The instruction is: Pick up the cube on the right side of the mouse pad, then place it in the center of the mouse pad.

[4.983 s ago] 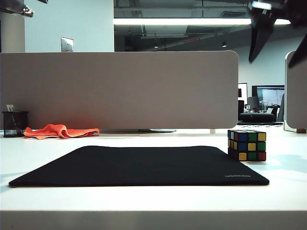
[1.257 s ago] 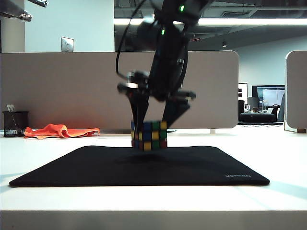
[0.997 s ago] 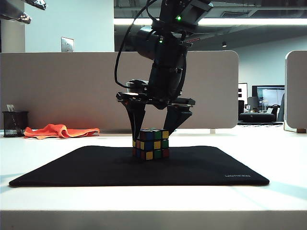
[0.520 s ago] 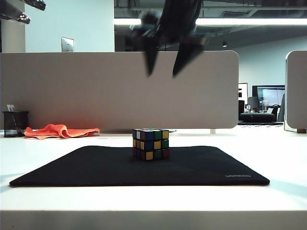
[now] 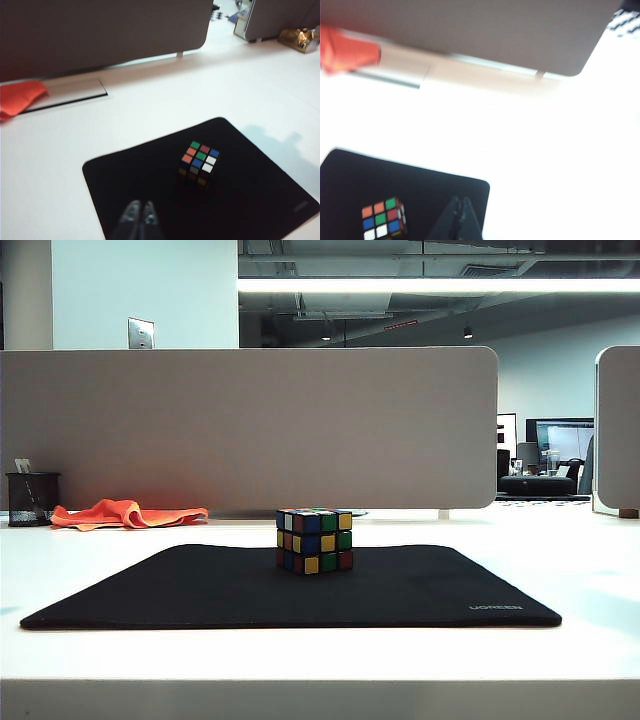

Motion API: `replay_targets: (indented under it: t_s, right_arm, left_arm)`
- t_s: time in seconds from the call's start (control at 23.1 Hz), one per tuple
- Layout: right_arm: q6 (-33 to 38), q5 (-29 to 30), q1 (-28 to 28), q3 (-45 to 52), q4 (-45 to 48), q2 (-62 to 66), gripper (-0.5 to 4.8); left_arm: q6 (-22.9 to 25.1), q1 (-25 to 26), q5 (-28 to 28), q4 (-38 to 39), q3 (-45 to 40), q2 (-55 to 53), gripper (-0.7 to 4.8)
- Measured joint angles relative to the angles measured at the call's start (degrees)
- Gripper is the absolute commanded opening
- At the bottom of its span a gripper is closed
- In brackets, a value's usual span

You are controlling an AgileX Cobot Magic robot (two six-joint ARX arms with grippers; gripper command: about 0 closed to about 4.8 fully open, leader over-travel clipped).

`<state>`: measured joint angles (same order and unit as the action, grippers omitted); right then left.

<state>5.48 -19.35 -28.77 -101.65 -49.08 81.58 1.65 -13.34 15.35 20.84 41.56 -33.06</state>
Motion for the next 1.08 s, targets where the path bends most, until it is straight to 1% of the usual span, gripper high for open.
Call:
replay_targets:
  t_s: [0.17, 0.26, 0.35, 0.43, 0.52, 0.61, 0.65, 0.69, 0.74, 0.91, 1.0, 1.08]
  right_arm:
    - [-1.4, -0.4, 1.0, 7.7, 3.3, -6.8, -0.03]
    - [-3.3, -1.7, 1.0, 17.7, 5.9, -13.9, -0.03]
    - [-3.7, -2.0, 0.9, 24.3, 9.0, -19.0, -0.03]
    - [-3.8, -2.6, 0.9, 35.3, 12.4, -29.0, -0.03]
    - [-3.8, -2.6, 0.9, 40.5, 13.6, -33.9, -0.03]
    - [-3.8, -2.7, 0.9, 48.1, 14.6, -41.6, -0.03]
    - [-3.7, -2.7, 0.9, 52.9, 14.3, -47.3, -0.03]
    - [-3.6, -2.7, 0.9, 54.7, 14.3, -49.5, -0.03]
    - [-3.6, -2.7, 1.0, 58.4, 14.6, -53.9, -0.03]
    - [-3.6, -4.7, 1.2, 64.7, 13.7, -61.0, -0.01]
    - [-3.6, -4.3, 1.2, 67.1, 13.0, -64.4, -0.01]
    - [-3.6, -4.2, 1.2, 69.2, 14.3, -66.9, -0.01]
  left_arm:
    - [0.0, 0.0, -3.0, 0.0, 0.0, 2.1, 0.14]
    - [0.0, 0.0, -5.6, 0.2, 0.0, 3.0, 0.14]
    - [0.0, 0.0, -6.2, 0.9, 0.0, 3.1, 0.14]
    - [0.0, 0.0, -6.5, 4.0, 0.0, 3.0, 0.14]
    - [0.0, 0.0, -6.5, 5.3, 0.0, 3.0, 0.14]
    - [0.0, -0.1, -6.8, 5.5, -0.9, 3.0, 0.15]
    - [0.0, -0.1, -7.6, 5.6, -1.8, 3.0, 0.15]
    - [0.0, -0.2, -7.9, 5.5, -2.4, 3.0, 0.15]
    - [0.0, -0.8, -8.3, 4.6, -4.2, 3.2, 0.16]
    - [-0.1, -0.9, -8.6, 2.3, -9.4, 4.6, 0.16]
    - [-0.5, -0.9, -8.9, 1.2, -11.9, 6.1, 0.16]
    - [-1.6, -0.9, -9.8, -0.7, -14.5, 8.3, 0.16]
